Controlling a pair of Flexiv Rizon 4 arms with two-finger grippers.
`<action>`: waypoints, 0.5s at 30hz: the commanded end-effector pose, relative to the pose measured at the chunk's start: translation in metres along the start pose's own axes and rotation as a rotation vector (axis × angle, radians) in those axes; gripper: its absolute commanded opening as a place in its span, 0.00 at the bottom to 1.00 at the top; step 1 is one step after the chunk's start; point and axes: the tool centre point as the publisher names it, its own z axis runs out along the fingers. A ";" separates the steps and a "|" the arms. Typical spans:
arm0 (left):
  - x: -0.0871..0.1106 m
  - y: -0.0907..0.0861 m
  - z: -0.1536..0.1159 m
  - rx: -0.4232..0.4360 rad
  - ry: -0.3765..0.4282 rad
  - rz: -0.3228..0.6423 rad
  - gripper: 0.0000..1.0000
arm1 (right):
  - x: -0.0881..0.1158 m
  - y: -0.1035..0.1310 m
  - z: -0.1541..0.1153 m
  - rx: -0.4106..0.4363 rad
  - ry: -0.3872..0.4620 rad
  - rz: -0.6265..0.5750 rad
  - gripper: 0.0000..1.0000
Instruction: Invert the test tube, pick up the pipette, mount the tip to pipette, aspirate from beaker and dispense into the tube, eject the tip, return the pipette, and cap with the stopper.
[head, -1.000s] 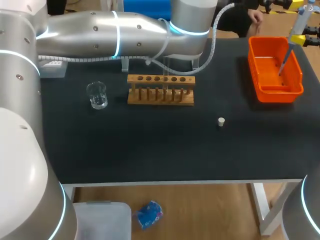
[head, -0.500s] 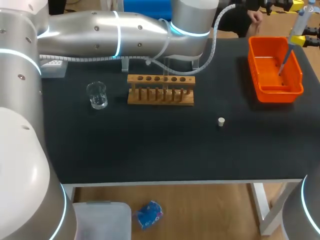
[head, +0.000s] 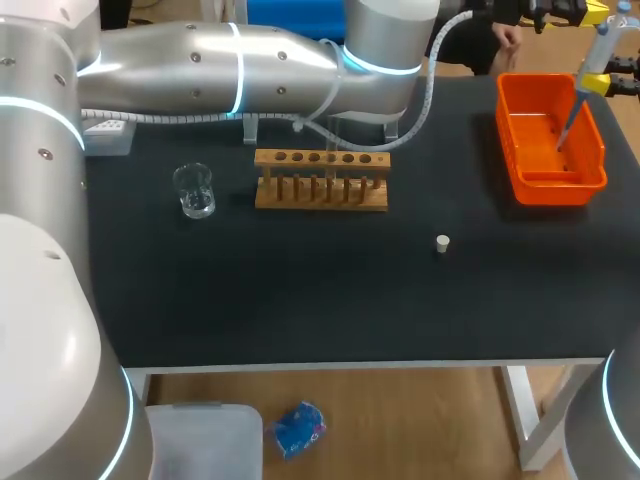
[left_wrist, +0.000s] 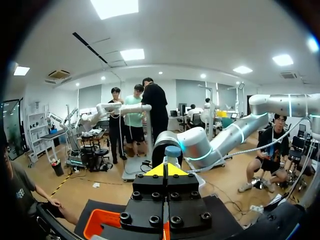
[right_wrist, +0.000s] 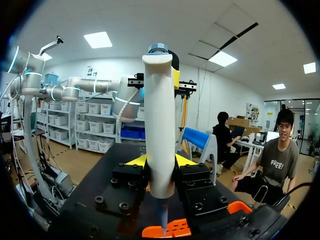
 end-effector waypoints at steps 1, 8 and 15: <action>0.000 0.008 0.004 0.004 0.004 0.000 0.00 | -0.001 0.007 0.001 0.002 0.001 0.000 0.00; 0.003 0.010 0.002 0.010 -0.006 0.002 0.00 | -0.001 0.007 0.001 0.002 0.001 0.000 0.00; 0.005 0.017 0.004 0.021 -0.013 -0.003 0.00 | -0.001 0.007 0.001 0.002 0.001 0.000 0.00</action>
